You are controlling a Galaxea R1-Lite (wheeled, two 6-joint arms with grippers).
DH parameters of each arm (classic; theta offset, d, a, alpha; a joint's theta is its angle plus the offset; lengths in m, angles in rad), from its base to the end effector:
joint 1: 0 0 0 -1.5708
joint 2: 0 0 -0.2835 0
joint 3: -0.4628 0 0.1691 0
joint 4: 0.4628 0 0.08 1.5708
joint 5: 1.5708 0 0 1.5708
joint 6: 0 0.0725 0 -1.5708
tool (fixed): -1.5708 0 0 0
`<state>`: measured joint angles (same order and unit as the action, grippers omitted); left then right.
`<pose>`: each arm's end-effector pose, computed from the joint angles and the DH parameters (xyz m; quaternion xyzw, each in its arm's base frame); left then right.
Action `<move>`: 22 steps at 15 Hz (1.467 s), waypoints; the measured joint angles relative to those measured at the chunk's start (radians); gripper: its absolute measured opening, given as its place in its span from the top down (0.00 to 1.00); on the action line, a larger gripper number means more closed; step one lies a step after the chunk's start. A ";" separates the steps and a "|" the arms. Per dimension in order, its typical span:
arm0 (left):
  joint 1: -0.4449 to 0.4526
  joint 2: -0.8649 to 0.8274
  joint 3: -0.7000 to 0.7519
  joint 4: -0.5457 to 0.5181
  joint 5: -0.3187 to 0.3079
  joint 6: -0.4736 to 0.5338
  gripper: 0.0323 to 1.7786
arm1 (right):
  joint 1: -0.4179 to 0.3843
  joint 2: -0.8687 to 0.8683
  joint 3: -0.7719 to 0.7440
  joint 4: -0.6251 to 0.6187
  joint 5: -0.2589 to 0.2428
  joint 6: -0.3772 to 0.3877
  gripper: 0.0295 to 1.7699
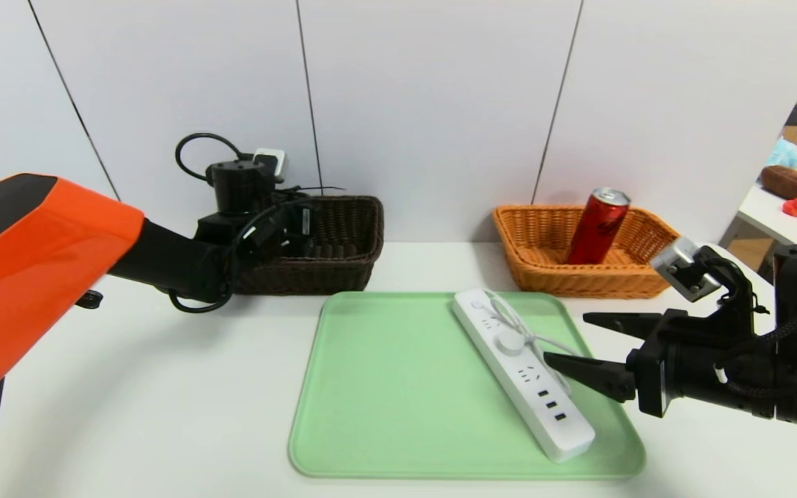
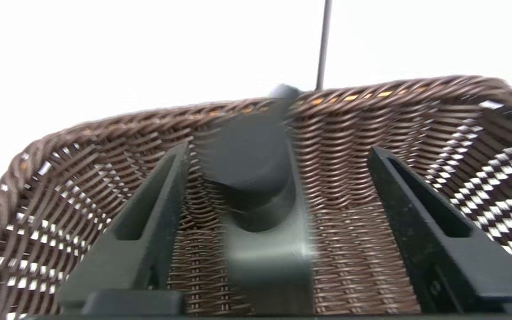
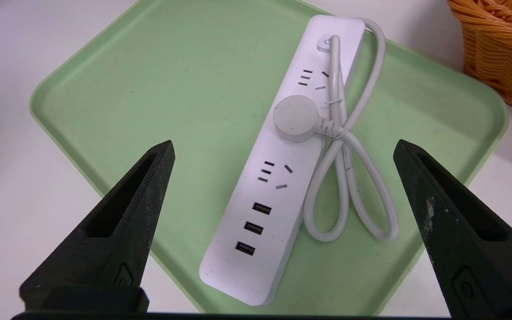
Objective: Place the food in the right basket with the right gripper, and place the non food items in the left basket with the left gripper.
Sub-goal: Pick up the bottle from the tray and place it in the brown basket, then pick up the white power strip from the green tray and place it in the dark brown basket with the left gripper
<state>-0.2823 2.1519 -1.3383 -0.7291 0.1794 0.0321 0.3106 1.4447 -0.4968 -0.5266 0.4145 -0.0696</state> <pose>0.4504 -0.1172 0.1661 0.0257 0.0403 -0.0520 0.9975 0.2267 0.1034 0.1425 -0.0210 0.1966 0.3539 0.9142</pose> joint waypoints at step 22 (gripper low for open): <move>-0.182 -0.460 0.126 0.646 0.003 -0.213 0.05 | -0.017 -0.139 0.044 0.005 -0.139 0.009 0.04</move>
<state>-0.4643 1.6915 -1.2121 -0.0836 0.1828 -0.1813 0.2934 1.3060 -0.4532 -0.5219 0.2760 -0.0606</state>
